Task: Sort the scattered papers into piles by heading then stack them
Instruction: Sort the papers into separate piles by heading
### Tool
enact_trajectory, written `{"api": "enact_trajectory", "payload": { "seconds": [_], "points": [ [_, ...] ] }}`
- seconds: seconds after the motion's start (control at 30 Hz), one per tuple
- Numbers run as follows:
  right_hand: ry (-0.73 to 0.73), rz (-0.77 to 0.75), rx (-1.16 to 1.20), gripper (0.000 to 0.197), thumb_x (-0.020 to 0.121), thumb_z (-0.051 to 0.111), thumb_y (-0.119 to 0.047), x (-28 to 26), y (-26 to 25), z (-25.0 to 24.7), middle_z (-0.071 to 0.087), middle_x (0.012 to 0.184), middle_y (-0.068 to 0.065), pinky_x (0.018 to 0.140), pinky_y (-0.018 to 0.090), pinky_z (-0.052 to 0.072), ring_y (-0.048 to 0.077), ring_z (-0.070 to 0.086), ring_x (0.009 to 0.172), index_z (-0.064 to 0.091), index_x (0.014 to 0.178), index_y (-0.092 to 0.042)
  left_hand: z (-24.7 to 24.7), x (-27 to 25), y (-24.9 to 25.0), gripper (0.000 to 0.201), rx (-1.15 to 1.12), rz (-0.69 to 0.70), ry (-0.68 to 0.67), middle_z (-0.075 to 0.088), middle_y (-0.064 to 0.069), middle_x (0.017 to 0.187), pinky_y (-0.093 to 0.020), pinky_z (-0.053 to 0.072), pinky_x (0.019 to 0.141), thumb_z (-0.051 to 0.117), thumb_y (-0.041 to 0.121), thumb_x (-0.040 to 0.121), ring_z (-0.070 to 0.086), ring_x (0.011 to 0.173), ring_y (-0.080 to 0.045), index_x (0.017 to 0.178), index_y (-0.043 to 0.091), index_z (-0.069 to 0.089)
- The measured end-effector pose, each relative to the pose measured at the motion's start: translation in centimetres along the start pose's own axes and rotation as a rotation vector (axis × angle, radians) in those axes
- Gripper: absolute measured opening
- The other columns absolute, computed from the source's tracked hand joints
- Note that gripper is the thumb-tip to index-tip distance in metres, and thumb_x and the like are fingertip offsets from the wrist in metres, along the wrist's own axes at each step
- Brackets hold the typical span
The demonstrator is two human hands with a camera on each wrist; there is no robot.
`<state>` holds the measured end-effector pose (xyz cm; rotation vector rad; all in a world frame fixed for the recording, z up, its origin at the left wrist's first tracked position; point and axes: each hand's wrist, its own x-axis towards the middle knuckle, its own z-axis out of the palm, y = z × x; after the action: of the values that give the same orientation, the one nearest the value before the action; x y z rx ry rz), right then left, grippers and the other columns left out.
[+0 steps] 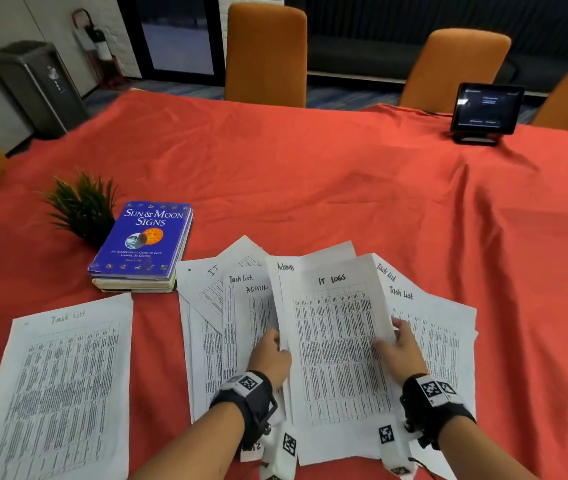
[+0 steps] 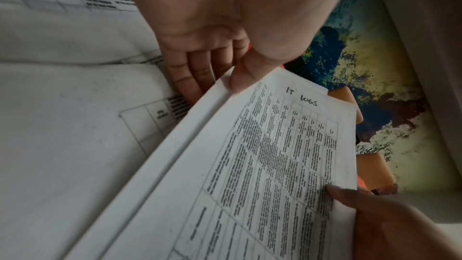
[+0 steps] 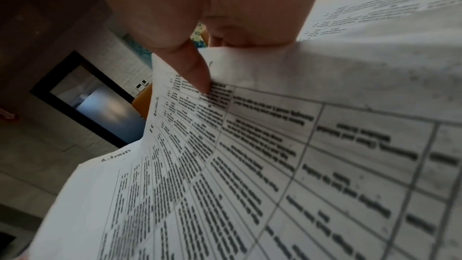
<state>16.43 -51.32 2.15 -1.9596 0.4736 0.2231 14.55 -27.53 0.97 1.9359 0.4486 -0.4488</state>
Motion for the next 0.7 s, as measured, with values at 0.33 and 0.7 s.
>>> {"api": "enact_trajectory", "payload": {
  "seconds": [0.33, 0.7],
  "points": [
    [-0.095, -0.128, 0.157, 0.019, 0.094, 0.051, -0.007, -1.3, -2.7, 2.2, 0.068, 0.098, 0.0, 0.068, 0.026, 0.046, 0.021, 0.064, 0.095, 0.06, 0.098, -0.023, -2.2, 0.3, -0.4, 0.05, -0.095, 0.041, 0.107, 0.056, 0.001, 0.134, -0.026, 0.047, 0.086, 0.049, 0.014, 0.093, 0.06, 0.1, -0.014, 0.142, 0.017, 0.038],
    [-0.045, -0.573, 0.466, 0.029, 0.093, 0.053, 0.002, -5.9, -10.9, 4.6, 0.066, 0.109, 0.006, 0.083, 0.035, 0.055, 0.024, 0.063, 0.102, 0.055, 0.115, -0.018, -10.2, -3.1, 3.7, 0.036, -0.472, 0.604, 0.418, 0.062, 0.011, 0.113, -0.008, 0.044, 0.092, 0.048, 0.02, 0.088, 0.058, 0.103, 0.011, 0.124, 0.022, 0.048]
  ]
}}
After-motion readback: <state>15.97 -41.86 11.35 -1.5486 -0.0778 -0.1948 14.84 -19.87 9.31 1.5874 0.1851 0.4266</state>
